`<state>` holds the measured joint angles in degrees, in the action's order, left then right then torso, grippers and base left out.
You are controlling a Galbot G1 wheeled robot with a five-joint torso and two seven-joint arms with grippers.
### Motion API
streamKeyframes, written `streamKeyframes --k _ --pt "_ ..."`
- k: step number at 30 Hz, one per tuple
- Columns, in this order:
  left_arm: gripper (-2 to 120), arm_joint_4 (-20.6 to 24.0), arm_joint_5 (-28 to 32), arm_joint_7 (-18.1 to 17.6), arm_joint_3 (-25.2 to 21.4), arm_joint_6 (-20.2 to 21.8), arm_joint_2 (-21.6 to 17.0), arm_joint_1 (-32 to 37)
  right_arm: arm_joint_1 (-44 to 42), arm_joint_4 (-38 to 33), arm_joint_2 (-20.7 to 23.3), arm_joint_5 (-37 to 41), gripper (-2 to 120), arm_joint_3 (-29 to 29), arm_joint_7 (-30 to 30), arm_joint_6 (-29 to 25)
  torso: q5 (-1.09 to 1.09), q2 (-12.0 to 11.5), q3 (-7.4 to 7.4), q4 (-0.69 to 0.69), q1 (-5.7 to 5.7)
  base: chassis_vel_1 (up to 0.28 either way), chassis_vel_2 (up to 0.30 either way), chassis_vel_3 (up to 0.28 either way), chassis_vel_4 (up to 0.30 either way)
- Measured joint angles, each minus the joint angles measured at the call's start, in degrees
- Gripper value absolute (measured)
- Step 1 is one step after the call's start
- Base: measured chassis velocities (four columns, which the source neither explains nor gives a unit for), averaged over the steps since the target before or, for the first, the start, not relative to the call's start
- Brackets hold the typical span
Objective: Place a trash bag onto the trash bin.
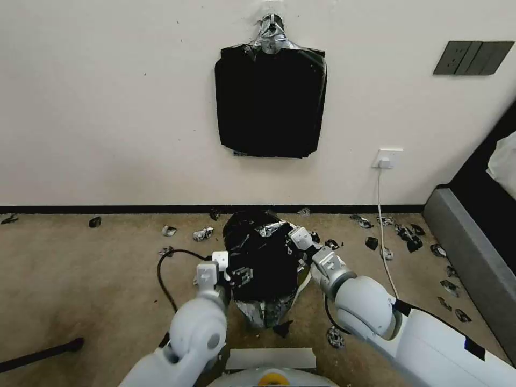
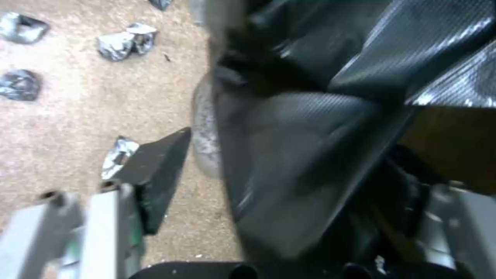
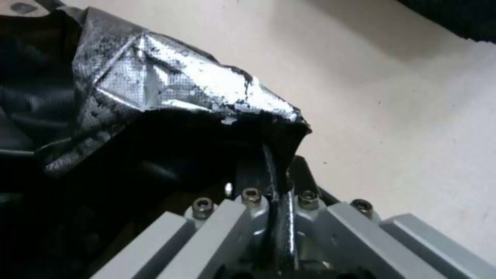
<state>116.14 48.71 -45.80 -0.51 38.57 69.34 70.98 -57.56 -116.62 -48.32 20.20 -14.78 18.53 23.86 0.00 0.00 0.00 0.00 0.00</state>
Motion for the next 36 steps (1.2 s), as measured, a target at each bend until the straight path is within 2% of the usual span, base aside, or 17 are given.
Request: streamKeyframes --k 6,7,14,15,20,23,25,26,29,30,33,34,36 --pt "50 -2.0 4.1 -2.7 1.3 1.1 0.2 -2.4 -0.4 0.2 -0.4 -0.1 0 0.1 0.0 -0.1 0.02 0.0 -0.01 0.01 0.00 0.000 0.000 0.000 0.000" --pt "50 -2.0 4.1 -2.7 1.3 1.1 0.2 -2.4 -0.4 0.2 -0.4 -0.1 0 0.1 0.0 -0.1 0.02 0.0 -0.01 0.01 0.00 0.000 0.000 0.000 0.000" --pt "19 -1.8 6.3 -4.1 0.5 0.3 0.2 -1.8 -1.6 -0.1 -0.2 -0.5 0 0.5 -0.1 -1.4 0.01 0.0 -0.01 0.01 0.00 0.000 0.000 0.000 0.000" --pt "19 -1.8 6.3 -4.1 0.5 0.3 0.2 -1.8 -1.6 -0.1 -0.2 -0.5 0 0.5 -0.1 -1.4 0.01 0.0 -0.01 0.01 0.00 0.000 0.000 0.000 0.000" --pt "4 -1.2 7.0 -3.8 -0.5 -1.1 0.0 -1.1 -2.5 -1.3 0.6 -0.6 0 1.2 0.0 -2.2 -0.04 0.0 0.00 0.00 0.00 0.000 0.000 0.000 0.000" --pt "3 -0.6 6.5 -3.4 -1.3 -1.7 -0.5 -0.8 -2.7 -2.0 0.9 -1.1 0 1.5 -0.1 -3.0 -0.03 0.0 0.00 -0.01 0.00 0.000 0.000 0.000 0.000" --pt "3 0.6 2.5 -1.2 -2.0 -2.4 -1.6 0.2 -2.7 -3.2 1.5 -2.5 0 1.9 -0.6 -4.6 -0.02 0.0 0.00 0.00 0.00 0.000 0.000 0.000 0.000" --pt "3 0.6 2.5 -1.2 -2.0 -2.4 -1.6 0.2 -2.7 -3.2 1.5 -2.5 0 1.9 -0.6 -4.6 -0.02 0.0 0.00 0.00 0.00 0.000 0.000 0.000 0.000" --pt "3 2.5 -5.3 4.5 -2.3 -4.1 -3.1 1.9 -1.3 -3.7 2.4 -3.4 0 2.2 -1.1 -5.8 -0.01 0.0 0.00 0.00 0.00 0.000 0.000 0.000 0.000" --pt "3 2.5 -5.3 4.5 -2.3 -4.1 -3.1 1.9 -1.3 -3.7 2.4 -3.4 0 2.2 -1.1 -5.8 -0.01 0.0 0.00 0.00 0.00 0.000 0.000 0.000 0.000" --pt "3 5.5 -15.0 12.5 -2.7 -5.6 -5.3 4.7 2.2 -2.8 3.4 -3.3 0 2.3 -1.1 -7.3 0.00 0.0 0.00 0.00 0.00 0.000 0.000 0.000 0.000" --pt "3 5.5 -15.0 12.5 -2.7 -5.6 -5.3 4.7 2.2 -2.8 3.4 -3.3 0 2.3 -1.1 -7.3 0.00 0.0 0.00 0.00 0.00 0.000 0.000 0.000 0.000" --pt "3 7.6 -21.2 18.2 -3.4 -6.9 -6.8 6.6 4.8 -1.8 4.6 -2.8 0 2.2 -1.2 -7.8 -0.01 0.0 0.00 0.01 0.00 0.000 0.000 0.000 0.000"
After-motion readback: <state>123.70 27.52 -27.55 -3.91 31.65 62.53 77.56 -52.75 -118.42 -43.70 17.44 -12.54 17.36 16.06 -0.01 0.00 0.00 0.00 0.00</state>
